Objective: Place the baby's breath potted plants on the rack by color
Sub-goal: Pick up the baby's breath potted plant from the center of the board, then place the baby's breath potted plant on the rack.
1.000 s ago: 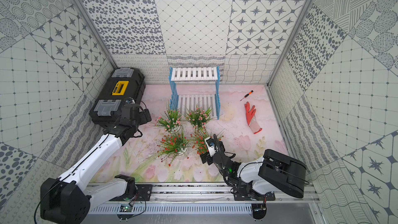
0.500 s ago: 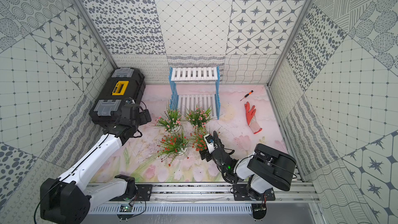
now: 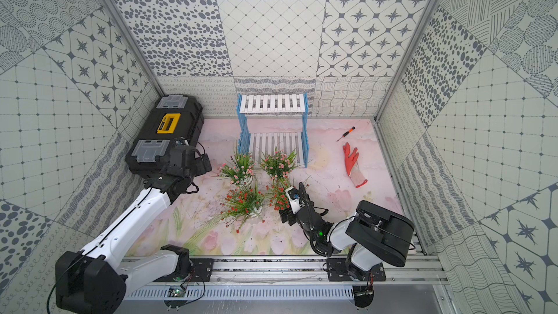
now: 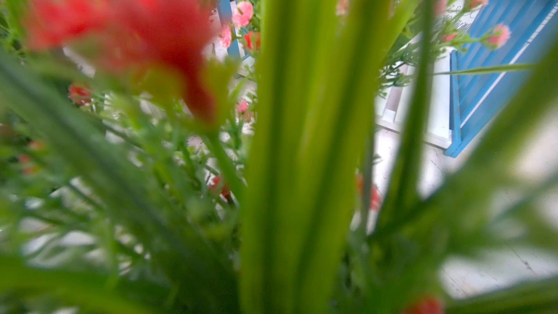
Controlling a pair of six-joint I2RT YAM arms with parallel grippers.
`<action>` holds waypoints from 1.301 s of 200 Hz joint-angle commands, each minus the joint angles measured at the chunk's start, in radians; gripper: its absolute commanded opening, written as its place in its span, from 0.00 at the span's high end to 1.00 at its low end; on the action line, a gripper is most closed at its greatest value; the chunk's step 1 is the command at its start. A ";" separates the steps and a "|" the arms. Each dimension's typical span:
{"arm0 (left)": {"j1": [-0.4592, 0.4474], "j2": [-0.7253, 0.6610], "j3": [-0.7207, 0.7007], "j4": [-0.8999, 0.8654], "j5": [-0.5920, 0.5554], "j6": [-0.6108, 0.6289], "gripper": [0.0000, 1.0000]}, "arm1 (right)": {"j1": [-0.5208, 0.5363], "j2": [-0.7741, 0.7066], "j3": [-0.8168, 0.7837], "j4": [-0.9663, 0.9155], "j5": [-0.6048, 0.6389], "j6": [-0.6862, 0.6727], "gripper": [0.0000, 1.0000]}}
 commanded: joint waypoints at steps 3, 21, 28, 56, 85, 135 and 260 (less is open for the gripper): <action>0.001 -0.014 0.013 -0.018 -0.014 -0.015 0.02 | -0.003 -0.025 0.017 0.008 -0.004 0.005 0.39; 0.001 -0.019 0.012 -0.021 -0.020 -0.011 0.02 | -0.001 -0.070 0.014 -0.029 0.000 0.009 0.41; 0.000 -0.021 0.012 -0.023 -0.021 -0.010 0.02 | -0.002 -0.098 0.014 -0.054 0.001 0.009 0.42; 0.000 -0.025 0.012 -0.024 -0.022 -0.009 0.02 | 0.000 -0.264 0.015 -0.188 0.011 0.018 0.42; 0.000 -0.020 0.012 -0.021 -0.014 -0.013 0.02 | -0.001 -0.464 0.038 -0.364 0.020 0.006 0.42; 0.000 -0.017 0.023 -0.031 -0.011 -0.015 0.02 | -0.002 -0.760 0.195 -0.771 0.018 -0.024 0.44; 0.001 -0.048 0.094 -0.163 0.009 -0.022 0.02 | -0.278 -0.327 0.959 -1.044 -0.352 -0.131 0.45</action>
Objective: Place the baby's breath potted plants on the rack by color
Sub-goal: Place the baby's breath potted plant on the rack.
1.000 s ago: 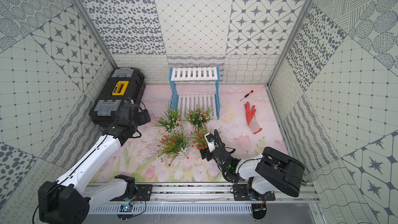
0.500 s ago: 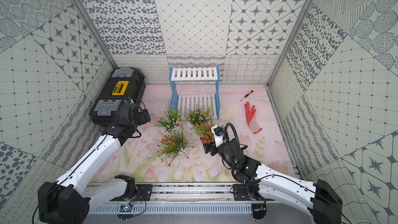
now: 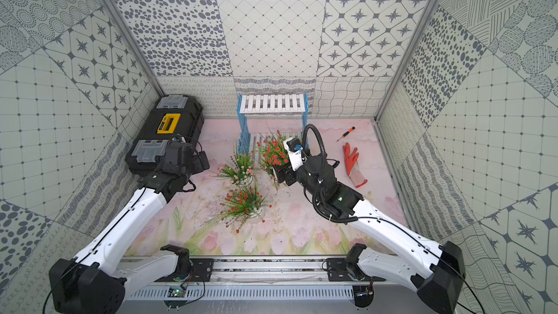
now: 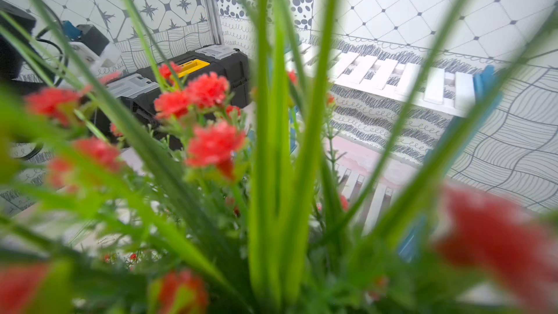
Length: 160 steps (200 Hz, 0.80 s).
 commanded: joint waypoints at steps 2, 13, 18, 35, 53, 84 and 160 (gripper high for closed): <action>0.000 -0.021 0.024 -0.070 0.007 -0.024 0.02 | -0.088 0.105 0.179 0.047 -0.140 -0.027 0.45; 0.000 -0.023 0.023 -0.069 0.022 -0.034 0.01 | -0.110 0.162 0.246 0.056 -0.170 -0.046 0.45; 0.000 -0.024 0.022 -0.071 0.026 -0.038 0.02 | -0.121 0.196 0.283 0.059 -0.183 -0.057 0.45; 0.001 -0.034 0.022 -0.086 0.031 -0.052 0.01 | -0.156 0.287 0.398 0.054 -0.205 -0.075 0.45; 0.000 -0.060 0.011 -0.096 0.031 -0.063 0.02 | -0.203 0.373 0.511 0.052 -0.226 -0.073 0.46; 0.000 -0.104 -0.016 -0.093 0.033 -0.081 0.01 | -0.242 0.467 0.613 0.116 -0.225 -0.077 0.45; 0.000 -0.085 -0.015 -0.083 0.070 -0.062 0.02 | -0.333 0.690 0.932 0.044 -0.271 -0.102 0.44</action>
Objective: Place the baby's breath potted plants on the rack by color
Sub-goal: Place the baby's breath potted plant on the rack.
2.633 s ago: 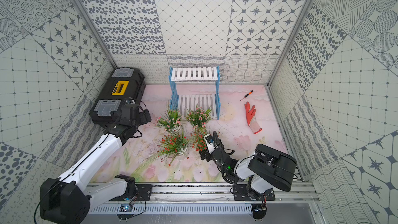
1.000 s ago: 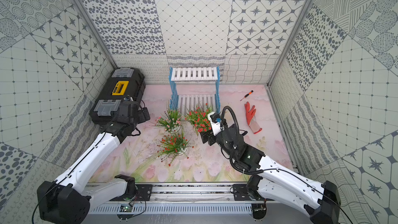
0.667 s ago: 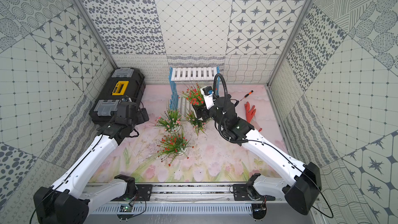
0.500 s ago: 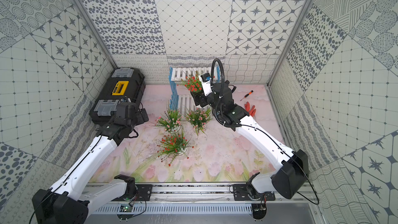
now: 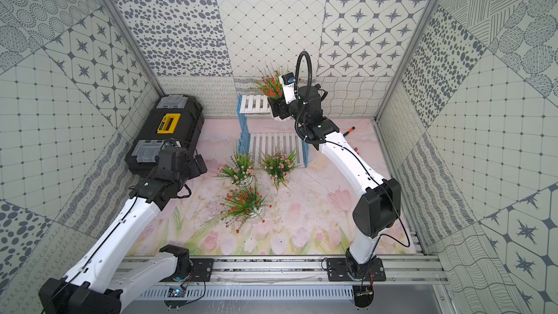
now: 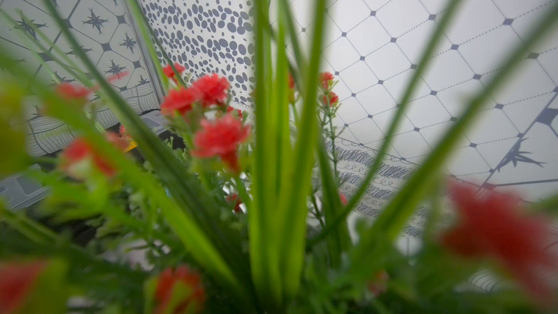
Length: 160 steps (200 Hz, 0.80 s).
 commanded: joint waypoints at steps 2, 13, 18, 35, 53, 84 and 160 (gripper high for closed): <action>0.000 0.007 -0.003 -0.001 0.029 0.000 0.01 | -0.030 0.040 0.136 0.075 -0.041 -0.014 0.44; -0.001 0.012 -0.005 0.004 0.026 0.005 0.01 | -0.040 0.076 0.175 0.070 -0.033 -0.014 0.44; 0.000 0.015 -0.004 0.005 0.025 0.005 0.02 | -0.042 0.092 0.188 0.071 -0.025 -0.022 0.44; -0.001 0.023 -0.004 0.015 0.024 0.012 0.01 | -0.049 0.147 0.250 0.061 -0.007 -0.038 0.43; 0.000 0.033 -0.004 0.020 0.031 0.019 0.02 | -0.065 0.208 0.335 0.022 -0.011 -0.038 0.43; 0.000 0.052 -0.010 0.028 0.034 0.020 0.02 | -0.088 0.283 0.440 -0.023 -0.013 -0.044 0.43; 0.001 0.064 -0.018 0.051 0.045 0.025 0.02 | -0.098 0.315 0.425 0.009 0.030 -0.037 0.42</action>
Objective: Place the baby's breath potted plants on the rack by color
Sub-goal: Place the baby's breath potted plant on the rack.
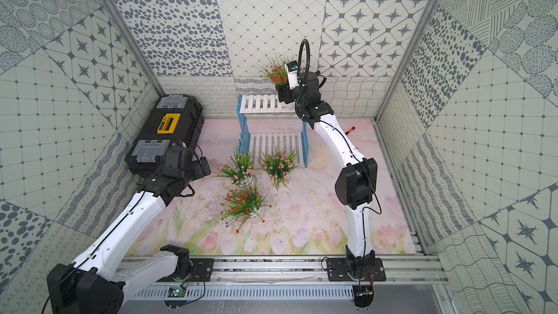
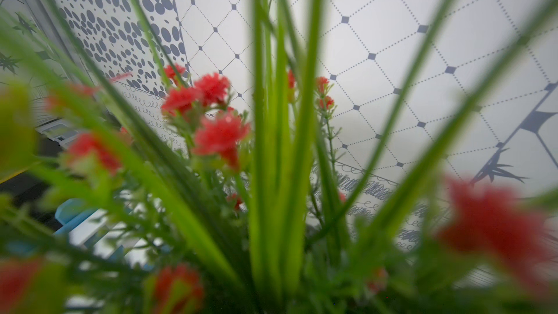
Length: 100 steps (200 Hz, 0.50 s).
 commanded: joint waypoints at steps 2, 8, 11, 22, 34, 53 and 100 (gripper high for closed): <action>-0.001 -0.001 0.002 0.039 0.015 0.020 0.01 | -0.003 -0.017 0.016 0.125 0.021 -0.015 0.42; 0.001 -0.004 0.003 0.039 0.016 0.020 0.01 | -0.001 -0.021 0.003 0.134 0.026 -0.015 0.42; 0.000 -0.006 0.002 0.039 0.016 0.019 0.02 | -0.002 -0.023 -0.003 0.140 0.028 -0.017 0.42; 0.000 -0.008 -0.001 0.037 0.015 0.018 0.01 | -0.003 -0.030 -0.021 0.155 0.033 -0.018 0.40; -0.001 -0.009 -0.001 0.034 0.014 0.017 0.01 | -0.004 -0.033 -0.024 0.153 0.036 -0.018 0.39; 0.000 -0.008 -0.001 0.034 0.013 0.013 0.02 | -0.006 -0.042 -0.036 0.152 0.032 -0.014 0.38; 0.001 -0.010 0.001 0.027 0.016 0.006 0.01 | -0.006 -0.083 -0.121 0.205 0.039 -0.014 0.33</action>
